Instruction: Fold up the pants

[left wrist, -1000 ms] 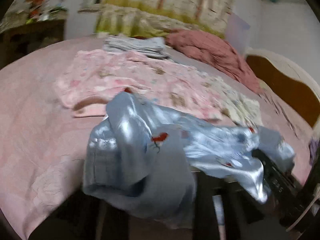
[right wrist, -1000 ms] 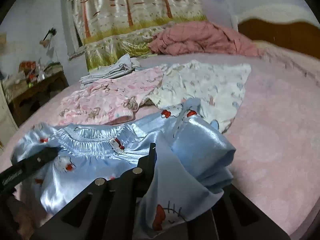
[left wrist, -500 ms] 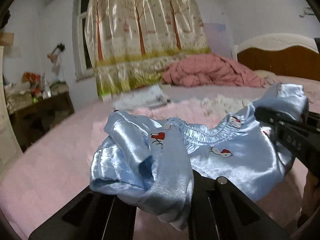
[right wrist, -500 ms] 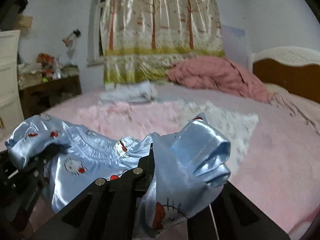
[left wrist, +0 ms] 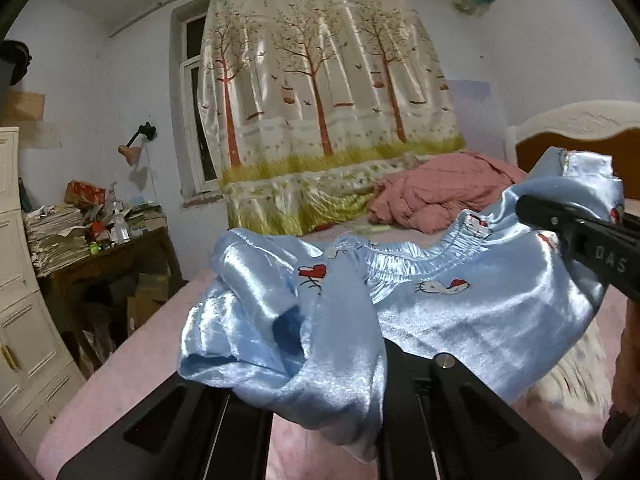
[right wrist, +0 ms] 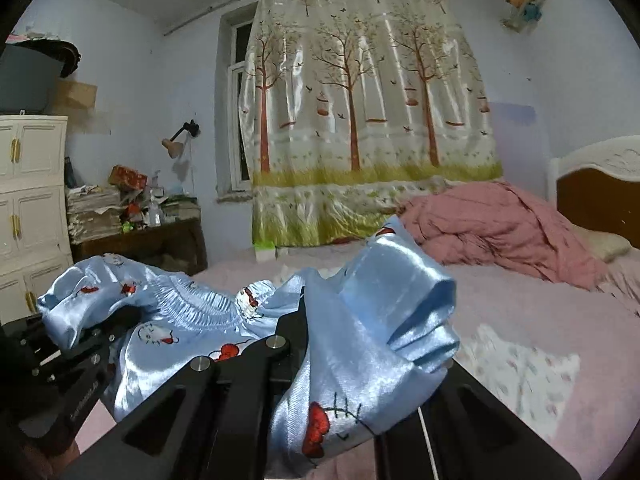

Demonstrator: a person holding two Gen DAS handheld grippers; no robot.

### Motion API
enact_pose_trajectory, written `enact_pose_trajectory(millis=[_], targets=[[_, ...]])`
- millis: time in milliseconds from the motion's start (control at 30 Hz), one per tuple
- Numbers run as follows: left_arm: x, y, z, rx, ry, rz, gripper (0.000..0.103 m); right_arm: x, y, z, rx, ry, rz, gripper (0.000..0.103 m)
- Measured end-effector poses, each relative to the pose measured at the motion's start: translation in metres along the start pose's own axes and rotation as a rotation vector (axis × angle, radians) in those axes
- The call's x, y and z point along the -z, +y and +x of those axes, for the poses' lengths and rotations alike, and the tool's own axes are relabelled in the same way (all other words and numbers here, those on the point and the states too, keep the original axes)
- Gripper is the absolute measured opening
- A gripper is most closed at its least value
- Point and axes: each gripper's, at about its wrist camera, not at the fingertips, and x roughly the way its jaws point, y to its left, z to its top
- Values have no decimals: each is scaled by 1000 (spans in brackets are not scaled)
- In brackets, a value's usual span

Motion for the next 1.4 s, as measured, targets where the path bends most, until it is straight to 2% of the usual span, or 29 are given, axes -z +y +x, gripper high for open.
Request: enact_pose_trajectory(millis=[133,200,300,400,467,633,800,900,1000,1100,1233,1333,1367,1400], targets=[[-29,19,72,-4,3,-48,6,-37,3,69,-6,-13,0,6],[-42,28,122,28,32,-71,6,-57,-2,115,-10,-20,45,6],[-53,31,183,-25,16,-21,6,-78,-13,184,-19,-23,120,6],[-58,27,237,-78,-7,47,6,-87,-14,253,1,-32,110,6],[-56,25,271,-82,-2,60,6,-88,-15,295,12,-34,98,6],[-21,37,355,-27,83,23,6,-66,-19,395,41,-11,68,6],[33,48,406,3,201,-23,6,-5,-23,473,33,138,10,6],[55,54,428,31,292,-67,6,35,-24,503,38,238,-13,6],[66,64,445,47,359,-141,11,61,-22,525,67,327,-63,6],[74,66,449,56,404,-149,25,75,-23,528,88,383,-85,6],[72,69,451,34,432,-155,39,75,-31,524,84,393,-54,7],[71,74,451,42,449,-188,40,75,-34,521,90,392,-52,16],[70,76,451,44,454,-194,40,74,-35,521,98,388,-60,25],[68,77,453,47,459,-199,41,73,-36,519,127,381,-71,42]])
